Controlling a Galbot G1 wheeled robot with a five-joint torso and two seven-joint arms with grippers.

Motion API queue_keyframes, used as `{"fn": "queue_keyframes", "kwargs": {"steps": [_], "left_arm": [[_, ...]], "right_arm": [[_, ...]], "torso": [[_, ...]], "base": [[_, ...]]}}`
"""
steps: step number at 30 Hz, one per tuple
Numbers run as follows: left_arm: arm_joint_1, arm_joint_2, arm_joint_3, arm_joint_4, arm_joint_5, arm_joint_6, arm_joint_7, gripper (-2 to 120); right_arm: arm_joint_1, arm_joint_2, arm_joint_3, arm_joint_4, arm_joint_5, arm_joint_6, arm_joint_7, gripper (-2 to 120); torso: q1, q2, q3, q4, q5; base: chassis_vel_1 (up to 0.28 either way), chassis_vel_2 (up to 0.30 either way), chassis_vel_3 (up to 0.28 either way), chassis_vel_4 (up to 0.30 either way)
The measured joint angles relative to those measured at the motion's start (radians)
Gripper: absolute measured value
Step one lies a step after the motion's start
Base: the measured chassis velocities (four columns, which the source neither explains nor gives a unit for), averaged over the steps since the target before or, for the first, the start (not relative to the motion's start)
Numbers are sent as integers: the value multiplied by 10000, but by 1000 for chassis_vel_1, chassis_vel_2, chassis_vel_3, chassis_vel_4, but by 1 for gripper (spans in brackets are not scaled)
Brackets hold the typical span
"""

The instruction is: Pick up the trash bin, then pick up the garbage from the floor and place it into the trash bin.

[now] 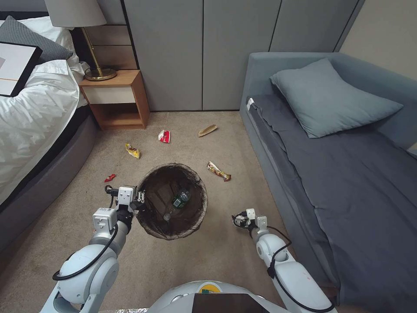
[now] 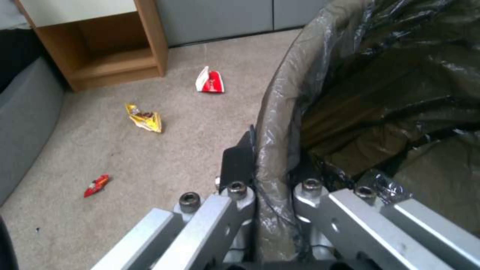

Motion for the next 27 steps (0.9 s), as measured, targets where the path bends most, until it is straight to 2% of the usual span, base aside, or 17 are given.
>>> {"fn": "queue_keyframes", "kwargs": {"steps": [15,27], "left_arm": [[40,-151,53,-102,63,0,-11,3],[102,-212,43,-176,104,1,-25,3]], "right_arm": [[353,322,-183,-593,-380,-103,358,100],[704,568,-65,-1608,-788,123,304,100]], "torso": [[0,0,0,0,0],[0,0,0,0,1]], "base": [[0,0,0,0],[0,0,0,0]]}}
